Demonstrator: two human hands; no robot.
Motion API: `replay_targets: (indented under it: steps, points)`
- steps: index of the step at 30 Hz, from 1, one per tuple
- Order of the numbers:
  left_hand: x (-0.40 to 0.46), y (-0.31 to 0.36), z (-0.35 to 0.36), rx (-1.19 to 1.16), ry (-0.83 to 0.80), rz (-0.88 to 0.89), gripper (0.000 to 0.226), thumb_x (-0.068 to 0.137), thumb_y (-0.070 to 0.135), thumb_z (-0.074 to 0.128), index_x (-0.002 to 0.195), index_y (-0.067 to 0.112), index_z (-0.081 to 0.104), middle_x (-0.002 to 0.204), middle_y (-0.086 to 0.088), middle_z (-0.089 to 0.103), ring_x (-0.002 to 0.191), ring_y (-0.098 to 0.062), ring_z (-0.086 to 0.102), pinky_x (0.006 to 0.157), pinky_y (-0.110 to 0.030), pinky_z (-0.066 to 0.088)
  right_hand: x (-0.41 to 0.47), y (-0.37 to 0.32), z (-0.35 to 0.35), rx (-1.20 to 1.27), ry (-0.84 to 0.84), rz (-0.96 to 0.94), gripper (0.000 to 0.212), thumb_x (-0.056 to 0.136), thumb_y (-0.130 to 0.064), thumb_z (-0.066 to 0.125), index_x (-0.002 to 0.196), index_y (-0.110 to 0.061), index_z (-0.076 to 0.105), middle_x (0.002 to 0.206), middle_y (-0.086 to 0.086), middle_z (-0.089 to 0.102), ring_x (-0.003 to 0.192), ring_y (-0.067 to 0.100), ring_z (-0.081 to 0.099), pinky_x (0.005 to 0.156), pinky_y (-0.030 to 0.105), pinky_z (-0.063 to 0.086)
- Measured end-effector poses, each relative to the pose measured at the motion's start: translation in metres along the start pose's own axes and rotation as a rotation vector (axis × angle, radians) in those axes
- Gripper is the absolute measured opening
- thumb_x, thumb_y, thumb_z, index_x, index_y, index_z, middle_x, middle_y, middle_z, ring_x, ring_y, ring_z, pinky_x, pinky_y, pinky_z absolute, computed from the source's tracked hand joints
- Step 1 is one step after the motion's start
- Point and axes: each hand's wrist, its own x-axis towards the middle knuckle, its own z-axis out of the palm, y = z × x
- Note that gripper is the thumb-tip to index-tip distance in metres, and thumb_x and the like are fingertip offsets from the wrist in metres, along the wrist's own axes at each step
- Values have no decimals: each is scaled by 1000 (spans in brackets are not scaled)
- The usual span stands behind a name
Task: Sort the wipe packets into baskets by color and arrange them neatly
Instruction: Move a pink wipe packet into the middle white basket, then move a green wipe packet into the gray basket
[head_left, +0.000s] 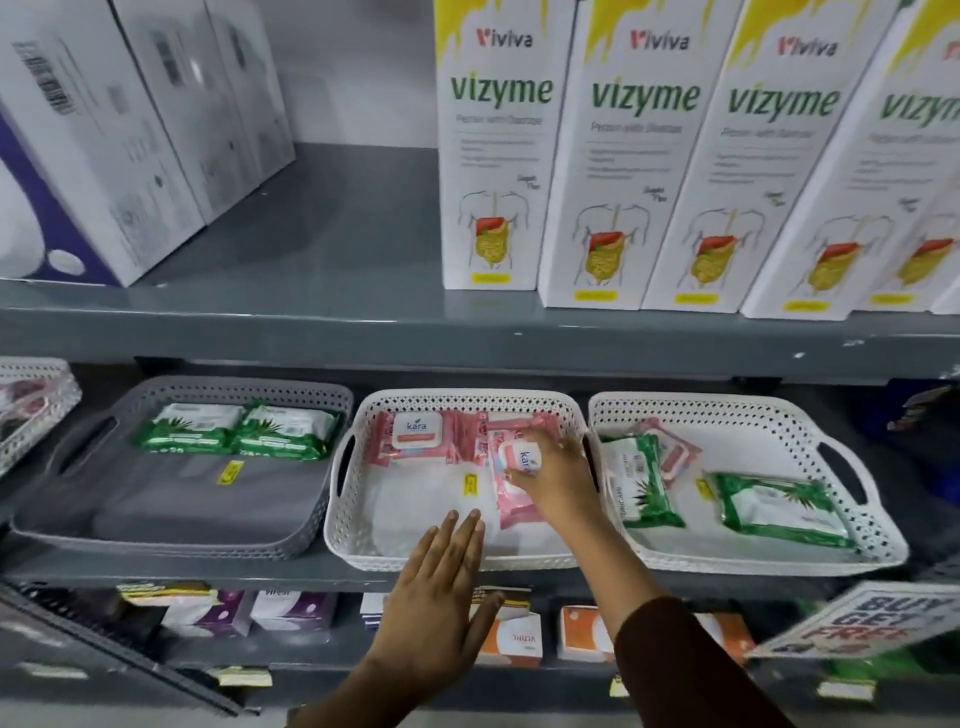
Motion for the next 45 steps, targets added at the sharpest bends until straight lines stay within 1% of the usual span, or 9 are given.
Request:
replay_targets:
  steps: [5, 9, 12, 20, 25, 31, 36, 42, 45]
  points:
    - [16, 22, 5, 6, 0, 66, 66, 102, 53, 32, 152, 11, 28, 158, -3, 23, 147, -20, 9, 116, -36, 7, -11, 50, -51, 237, 458, 41, 21, 90, -18, 65, 111, -19, 64, 108, 1, 65, 85, 15, 63, 68, 30, 57]
    - [32, 52, 10, 26, -10, 72, 65, 101, 54, 35, 150, 13, 34, 156, -3, 27, 146, -19, 10, 117, -31, -7, -11, 101, -77, 287, 147, 397, 29, 83, -29, 72, 103, -16, 57, 86, 1, 68, 68, 16, 65, 57, 33, 55]
    - [41, 70, 13, 20, 7, 73, 65, 101, 56, 32, 150, 13, 35, 155, -3, 30, 144, -22, 20, 116, -31, -1, -10, 117, -87, 447, -29, 423, 26, 75, -19, 81, 89, -18, 59, 85, -3, 68, 73, 10, 65, 70, 28, 53]
    - [36, 63, 11, 52, 34, 36, 63, 100, 53, 37, 150, 15, 36, 155, -1, 29, 145, -18, 17, 117, -28, -5, -20, 119, -114, 660, 90, 365, 30, 73, -4, 81, 89, -22, 63, 87, 0, 69, 72, 18, 66, 73, 38, 58]
    - [11, 24, -1, 27, 49, -74, 61, 103, 52, 27, 150, 14, 34, 156, 2, 27, 145, -19, 19, 116, -30, 2, -29, 80, -139, 946, 141, 286, 35, 78, -1, 77, 103, -12, 55, 90, -2, 63, 53, 6, 67, 40, 15, 48]
    - [-32, -60, -16, 6, 82, -223, 66, 101, 51, 28, 152, 9, 28, 158, -3, 20, 147, -23, 15, 115, -32, 11, -27, -8, -86, 931, -98, 165, 57, 73, 0, 80, 117, -24, 52, 102, -2, 67, 80, 12, 66, 46, 13, 48]
    - [-71, -150, -39, 89, 69, -362, 71, 101, 56, 21, 149, 5, 33, 156, -8, 25, 144, -27, 23, 115, -32, 7, -30, -103, 9, 920, -327, 40, 64, 74, 1, 79, 111, -43, 51, 115, 2, 68, 96, 23, 70, 64, 34, 58]
    - [-110, -217, -60, 116, 41, -386, 72, 102, 56, 16, 143, 3, 45, 147, -8, 42, 136, -26, 39, 113, -29, 8, -24, -200, 99, 713, -391, -104, 59, 76, 4, 75, 112, -38, 54, 118, 6, 64, 97, 27, 69, 77, 42, 61]
    - [-117, -230, -66, 97, 41, -355, 68, 102, 53, 19, 140, 5, 50, 144, -7, 48, 132, -24, 45, 112, -29, 12, -21, -230, 130, 570, -358, -124, 38, 83, -3, 70, 112, -24, 58, 108, -4, 57, 95, 31, 67, 65, 30, 50]
